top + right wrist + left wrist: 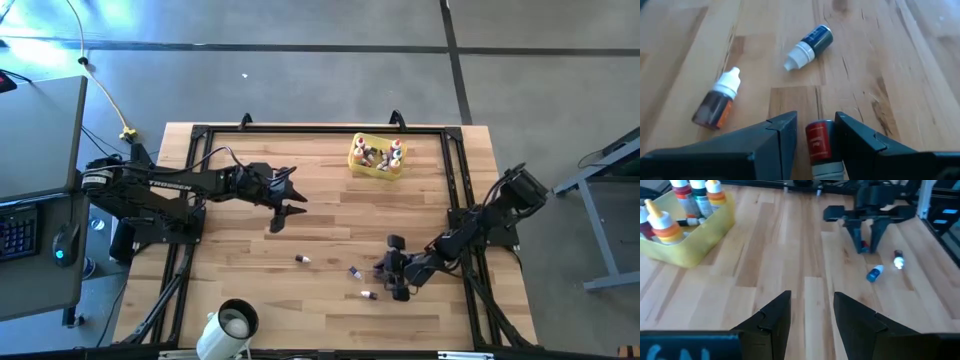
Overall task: Pick & Place food coloring
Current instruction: Put the small orange food coloring bottle into the yellow bin
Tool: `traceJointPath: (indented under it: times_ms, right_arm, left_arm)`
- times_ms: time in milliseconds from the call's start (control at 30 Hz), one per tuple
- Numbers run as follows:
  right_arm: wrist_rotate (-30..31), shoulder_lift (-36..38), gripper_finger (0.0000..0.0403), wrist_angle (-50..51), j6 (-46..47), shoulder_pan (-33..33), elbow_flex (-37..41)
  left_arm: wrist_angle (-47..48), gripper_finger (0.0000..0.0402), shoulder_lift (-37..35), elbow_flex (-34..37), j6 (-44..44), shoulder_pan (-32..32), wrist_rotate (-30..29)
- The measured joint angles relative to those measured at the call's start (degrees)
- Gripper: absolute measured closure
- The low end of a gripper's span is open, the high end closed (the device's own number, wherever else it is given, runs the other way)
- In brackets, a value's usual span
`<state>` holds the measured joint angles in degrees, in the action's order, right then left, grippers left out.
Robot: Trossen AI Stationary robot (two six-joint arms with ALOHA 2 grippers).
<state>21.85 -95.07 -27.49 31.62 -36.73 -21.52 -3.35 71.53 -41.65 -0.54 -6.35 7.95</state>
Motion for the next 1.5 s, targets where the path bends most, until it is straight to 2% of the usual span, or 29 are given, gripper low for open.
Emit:
traceJointPath:
  times_ms: [167, 333, 467, 667, 800, 967, 1067, 1133, 1300, 1400, 1500]
  right_arm:
    - [3.65, -1.09, 0.0277, 0.48, -5.5, -1.89, 0.0]
    - [3.94, -1.11, 0.0281, 0.86, -3.53, -2.2, 0.04]
    - [4.91, -1.22, 0.0304, 0.2, -0.29, -2.2, 0.16]
    - [6.49, -0.5, 0.0332, -4.53, -7.25, -1.05, 0.39]
    - [16.49, 0.97, 0.032, -10.13, -20.58, 1.4, 0.39]
    - [35.59, 4.33, 0.0313, -19.06, -46.16, 7.07, 0.42]
    - [40.06, 6.23, 0.0318, -23.12, -57.69, 13.8, 0.36]
    - [38.17, 7.37, 0.0319, -23.79, -60.09, 19.57, 0.37]
    - [25.8, 8.09, 0.0314, -23.8, -60.0, 36.07, 0.35]
    - [19.91, 8.09, 0.0314, -21.04, -55.36, 45.11, -0.93]
    - [13.52, 8.09, 0.0315, -13.99, -49.19, 51.67, -3.51]
  left_arm:
    - [0.41, 0.0255, 0.0, 0.0, -0.13, 0.0, -0.59]
    - [0.52, 0.0255, 0.0, 0.0, -0.12, 0.0, -0.59]
    - [0.5, 0.0255, 0.0, 0.0, -0.12, 0.0, -0.57]
    - [0.45, 0.0255, 0.0, 0.0, -1.27, 0.0, -0.78]
    - [0.19, 0.0255, 0.0, 0.0, -1.27, 0.0, -1.31]
    - [-0.03, 0.0255, 0.0, 0.0, -1.27, 0.0, -1.47]
    - [-0.07, 0.0255, 0.0, 0.0, -1.29, 0.0, -1.47]
    - [-0.06, 0.0255, 0.0, 0.0, -1.29, 0.0, -1.49]
    - [-0.05, 0.0255, 0.0, 0.0, -1.3, 0.0, -1.5]
    - [-0.05, 0.0255, 0.0, 0.0, -1.33, 0.0, -1.51]
    - [-0.04, 0.0255, 0.0, 0.0, -1.35, 0.0, -1.51]
